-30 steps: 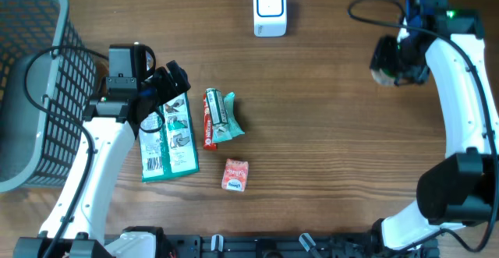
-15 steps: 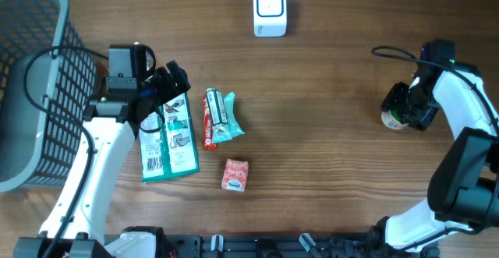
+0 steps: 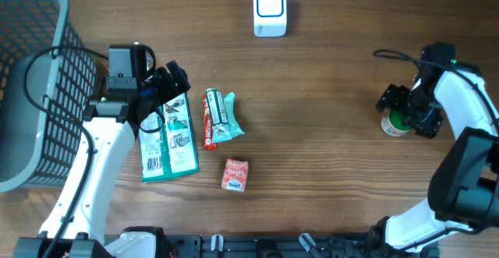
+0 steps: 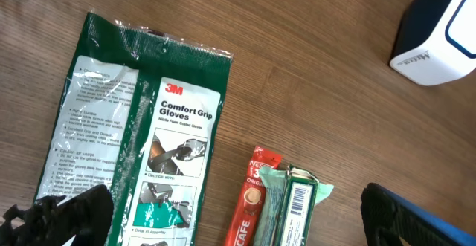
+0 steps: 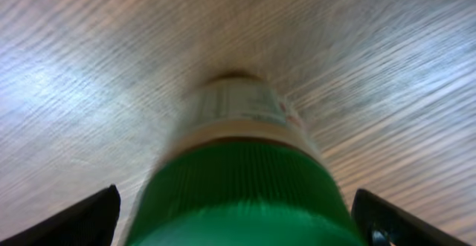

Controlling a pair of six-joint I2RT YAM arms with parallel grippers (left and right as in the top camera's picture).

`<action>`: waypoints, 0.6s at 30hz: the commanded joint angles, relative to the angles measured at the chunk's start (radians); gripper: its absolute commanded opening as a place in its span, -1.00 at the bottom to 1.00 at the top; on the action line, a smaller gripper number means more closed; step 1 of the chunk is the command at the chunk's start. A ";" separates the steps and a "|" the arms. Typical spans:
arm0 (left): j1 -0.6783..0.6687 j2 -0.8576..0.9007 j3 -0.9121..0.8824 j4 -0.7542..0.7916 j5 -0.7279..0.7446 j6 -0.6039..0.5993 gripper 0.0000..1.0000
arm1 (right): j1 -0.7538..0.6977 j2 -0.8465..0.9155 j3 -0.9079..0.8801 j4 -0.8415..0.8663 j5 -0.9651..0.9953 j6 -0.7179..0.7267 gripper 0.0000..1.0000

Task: Scan the item barcode
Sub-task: 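Carry the bottle right and set it upright on the table, then release the bottle and reach the right gripper toward the green box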

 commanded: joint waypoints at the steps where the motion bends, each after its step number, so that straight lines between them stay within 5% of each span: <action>1: -0.002 -0.012 0.016 0.003 -0.013 0.004 1.00 | -0.002 -0.071 0.170 -0.077 0.021 0.004 0.99; 4: -0.002 -0.012 0.016 0.003 -0.013 0.004 1.00 | 0.009 -0.140 0.305 -0.176 -0.065 -0.002 0.88; 10: -0.002 -0.012 0.016 0.003 -0.014 0.004 1.00 | 0.105 -0.252 0.341 -0.193 -0.443 -0.156 0.06; 13: -0.002 -0.012 0.016 0.003 -0.013 0.004 1.00 | 0.204 -0.250 0.333 -0.210 -0.496 -0.165 -0.11; 18: -0.002 -0.012 0.016 0.003 -0.013 0.004 1.00 | 0.406 -0.247 0.263 -0.126 -0.496 -0.122 -0.09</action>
